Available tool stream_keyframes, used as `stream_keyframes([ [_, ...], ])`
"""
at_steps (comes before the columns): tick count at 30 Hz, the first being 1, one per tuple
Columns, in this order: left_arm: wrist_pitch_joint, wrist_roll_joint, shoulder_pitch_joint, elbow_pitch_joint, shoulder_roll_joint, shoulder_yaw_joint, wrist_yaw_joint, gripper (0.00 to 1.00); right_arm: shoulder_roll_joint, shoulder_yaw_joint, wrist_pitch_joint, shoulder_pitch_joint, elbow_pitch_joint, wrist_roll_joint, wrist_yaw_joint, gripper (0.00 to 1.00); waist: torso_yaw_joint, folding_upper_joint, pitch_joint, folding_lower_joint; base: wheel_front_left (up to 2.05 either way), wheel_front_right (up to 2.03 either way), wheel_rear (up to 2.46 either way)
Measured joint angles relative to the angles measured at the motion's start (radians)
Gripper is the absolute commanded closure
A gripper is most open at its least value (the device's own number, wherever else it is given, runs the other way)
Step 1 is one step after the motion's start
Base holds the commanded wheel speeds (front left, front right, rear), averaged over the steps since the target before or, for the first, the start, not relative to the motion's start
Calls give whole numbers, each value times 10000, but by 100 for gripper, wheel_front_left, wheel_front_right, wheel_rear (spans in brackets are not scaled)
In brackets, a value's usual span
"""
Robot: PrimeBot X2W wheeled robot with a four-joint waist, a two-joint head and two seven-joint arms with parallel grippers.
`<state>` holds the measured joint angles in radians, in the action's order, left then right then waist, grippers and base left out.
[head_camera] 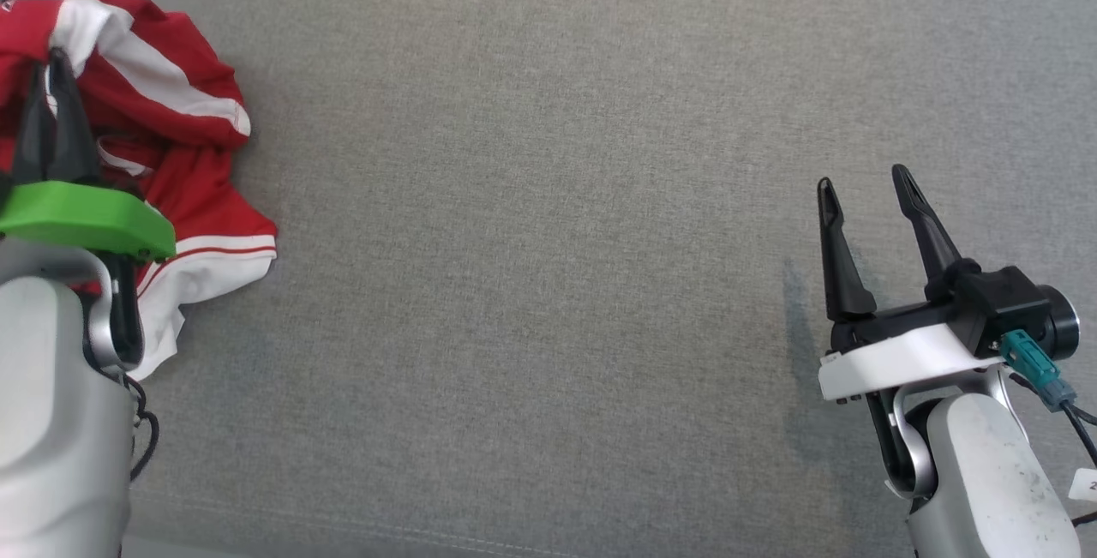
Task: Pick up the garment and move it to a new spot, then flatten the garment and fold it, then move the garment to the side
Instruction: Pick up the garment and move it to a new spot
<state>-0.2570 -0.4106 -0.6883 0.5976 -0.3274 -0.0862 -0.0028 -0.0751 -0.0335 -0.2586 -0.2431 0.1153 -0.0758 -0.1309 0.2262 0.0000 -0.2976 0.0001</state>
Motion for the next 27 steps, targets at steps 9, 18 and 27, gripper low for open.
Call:
stream_keyframes([
  [9, 1296, 301, 3369, -4897, 247, -454, 1145, 100, 213, 213, -42, 528, -209, -27, 0, 0, -694, 0, 779, -1, 0, 0, 0],
  [18, 2481, 677, 4664, -7568, 690, -1645, 1590, 100, 244, 280, -44, 803, -539, -288, 0, 0, -1990, 0, 1096, 0, 0, 0, 0],
  [27, 3016, 963, 3464, -6602, 1774, -3524, 886, 100, 245, 79, -46, 828, -665, -853, 0, 0, -3552, 1, 1006, -1, 0, 0, 0],
])
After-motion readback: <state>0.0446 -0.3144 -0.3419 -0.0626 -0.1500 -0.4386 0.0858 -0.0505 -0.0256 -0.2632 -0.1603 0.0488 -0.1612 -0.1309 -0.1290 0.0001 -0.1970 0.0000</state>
